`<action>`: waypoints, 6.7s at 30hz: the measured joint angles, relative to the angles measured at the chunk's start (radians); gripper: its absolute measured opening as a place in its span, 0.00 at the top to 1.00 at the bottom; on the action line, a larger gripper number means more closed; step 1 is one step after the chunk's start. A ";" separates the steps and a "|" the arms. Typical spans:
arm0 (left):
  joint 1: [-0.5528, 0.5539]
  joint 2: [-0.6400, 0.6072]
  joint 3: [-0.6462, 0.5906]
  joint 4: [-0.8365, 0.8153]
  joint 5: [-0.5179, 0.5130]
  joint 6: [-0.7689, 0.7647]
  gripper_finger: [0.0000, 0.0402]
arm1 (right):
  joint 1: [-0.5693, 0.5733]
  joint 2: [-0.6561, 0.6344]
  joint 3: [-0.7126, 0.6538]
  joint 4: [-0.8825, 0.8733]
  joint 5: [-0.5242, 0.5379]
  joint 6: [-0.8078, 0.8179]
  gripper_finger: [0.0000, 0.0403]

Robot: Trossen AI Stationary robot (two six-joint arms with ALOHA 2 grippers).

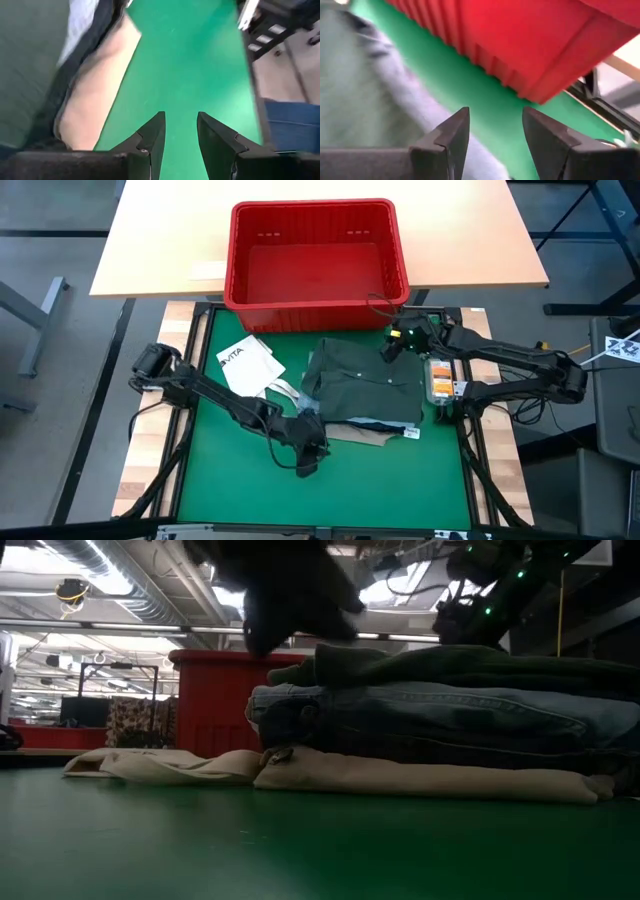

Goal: Fold Laundry from Bin
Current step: Put the stacked clothing into the organizer bin

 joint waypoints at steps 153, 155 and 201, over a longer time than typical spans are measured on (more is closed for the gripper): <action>0.001 -0.148 0.000 -0.509 -0.005 -0.601 0.73 | 0.826 0.328 -0.409 1.016 -0.127 0.446 0.54; 0.001 -0.148 0.000 -0.504 -0.005 -0.601 0.73 | 0.825 0.328 -0.408 1.003 -0.138 0.433 0.54; 0.024 -0.148 -0.001 -0.458 0.004 -0.592 0.73 | 0.825 0.499 -0.207 0.785 -0.098 0.243 0.54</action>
